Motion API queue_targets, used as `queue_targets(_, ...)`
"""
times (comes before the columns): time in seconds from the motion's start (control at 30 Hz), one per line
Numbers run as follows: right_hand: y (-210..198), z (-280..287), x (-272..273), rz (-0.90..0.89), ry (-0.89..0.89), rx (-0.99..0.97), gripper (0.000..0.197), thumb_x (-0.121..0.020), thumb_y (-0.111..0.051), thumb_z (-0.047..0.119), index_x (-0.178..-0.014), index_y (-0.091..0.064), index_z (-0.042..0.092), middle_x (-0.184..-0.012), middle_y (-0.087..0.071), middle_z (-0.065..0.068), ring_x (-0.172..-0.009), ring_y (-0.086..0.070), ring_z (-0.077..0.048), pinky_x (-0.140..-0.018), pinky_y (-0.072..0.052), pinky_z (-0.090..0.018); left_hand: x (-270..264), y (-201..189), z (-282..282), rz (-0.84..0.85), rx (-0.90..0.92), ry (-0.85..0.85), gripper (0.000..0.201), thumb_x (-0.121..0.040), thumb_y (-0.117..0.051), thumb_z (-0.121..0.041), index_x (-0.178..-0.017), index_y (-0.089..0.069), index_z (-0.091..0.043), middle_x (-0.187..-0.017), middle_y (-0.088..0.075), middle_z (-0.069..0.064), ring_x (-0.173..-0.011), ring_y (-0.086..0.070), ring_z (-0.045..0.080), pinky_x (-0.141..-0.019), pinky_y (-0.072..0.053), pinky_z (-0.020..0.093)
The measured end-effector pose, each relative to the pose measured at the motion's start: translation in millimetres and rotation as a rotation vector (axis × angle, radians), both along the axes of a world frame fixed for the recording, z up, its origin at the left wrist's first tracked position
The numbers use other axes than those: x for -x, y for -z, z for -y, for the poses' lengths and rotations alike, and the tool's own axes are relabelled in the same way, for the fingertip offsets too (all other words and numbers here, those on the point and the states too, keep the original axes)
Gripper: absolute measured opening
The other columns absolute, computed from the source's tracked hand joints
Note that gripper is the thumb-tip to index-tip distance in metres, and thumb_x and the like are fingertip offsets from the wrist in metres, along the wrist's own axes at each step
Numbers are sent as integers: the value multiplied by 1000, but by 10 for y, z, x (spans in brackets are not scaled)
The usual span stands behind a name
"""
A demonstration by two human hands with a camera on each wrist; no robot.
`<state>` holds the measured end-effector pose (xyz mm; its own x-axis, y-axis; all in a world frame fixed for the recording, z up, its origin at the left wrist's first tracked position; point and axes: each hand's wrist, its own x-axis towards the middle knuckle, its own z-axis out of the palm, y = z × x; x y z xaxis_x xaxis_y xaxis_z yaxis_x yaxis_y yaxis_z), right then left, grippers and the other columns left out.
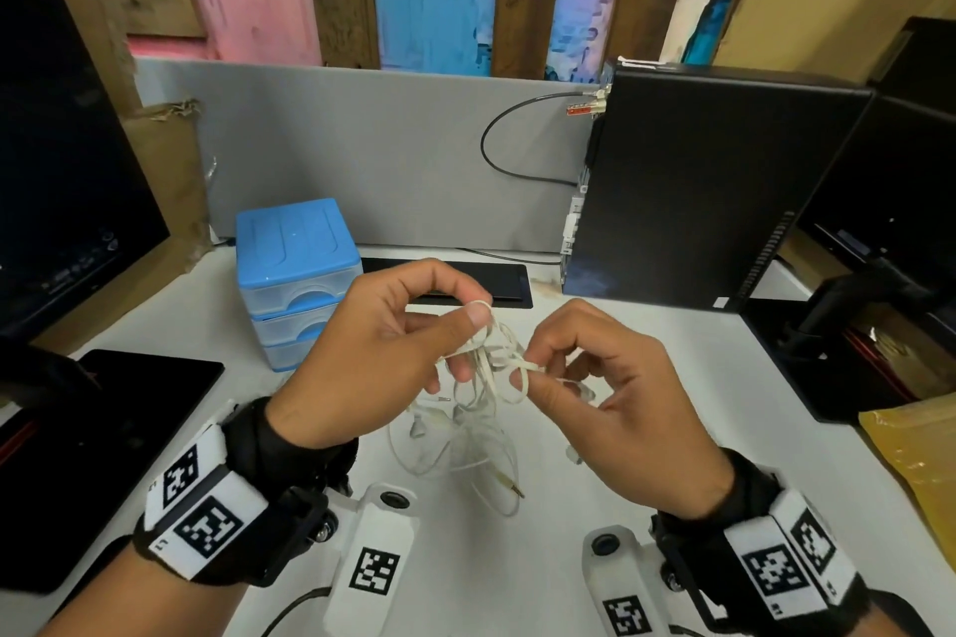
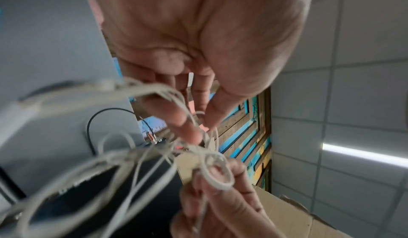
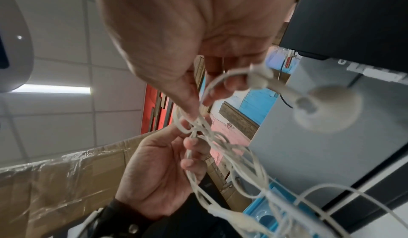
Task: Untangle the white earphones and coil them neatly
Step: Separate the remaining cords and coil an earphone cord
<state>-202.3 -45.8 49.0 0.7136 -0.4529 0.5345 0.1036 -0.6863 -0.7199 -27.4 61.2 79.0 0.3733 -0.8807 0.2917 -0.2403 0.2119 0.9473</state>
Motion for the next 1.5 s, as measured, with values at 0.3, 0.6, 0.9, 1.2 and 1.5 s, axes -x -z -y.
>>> queue_targets(0.3,-95,-87,-48,164,-13,-317,21,-86,-68,35,-93,-75,16,-84,-72,3,-80,-66,-14,-74,-50,-28,137,67,36,144,60,-1,4,-87,-67,-28,-84,-67,-26,-70,-61,-4,-47,-48,12,-45,-37,19)
queue_targets(0.6,-149,31,-18,183,49,-524,14,-75,-73,22,-73,-77,9,-76,-73,-7,-73,-62,-14,-70,-47,-25,154,152,50,309,27,28,5,-94,-64,-29,-91,-61,-27,-61,-52,-3,-46,-43,11,-48,-36,22)
queue_targets(0.9,-212,177,107,95,-16,-454,23,-91,-60,22,-77,-57,4,-63,-58,-6,-63,-52,-23,-64,-44,-32,13,106,34,440,-53,33,18,-82,-69,-48,-83,-74,-30,-65,-51,-14,-59,-49,3,-59,-39,18)
queue_targets(1.2,-195,188,154,-111,84,-304,13,-89,-70,13,-79,-67,5,-74,-70,-8,-61,-67,-19,-53,-54,-32,-30,169,48,474,-74,-60,19,-89,-68,-38,-74,-64,-26,-73,-58,-11,-66,-55,2,-66,-40,10)
queue_targets(1.5,-225,10,157,-157,-299,-388,2,-84,-73,2,-85,-73,1,-84,-76,-10,-74,-69,-23,-60,-53,-28,145,294,105,528,-69,-60,23,-92,-62,-8,-84,-62,-29,-77,-61,-15,-70,-58,4,-65,-45,20)
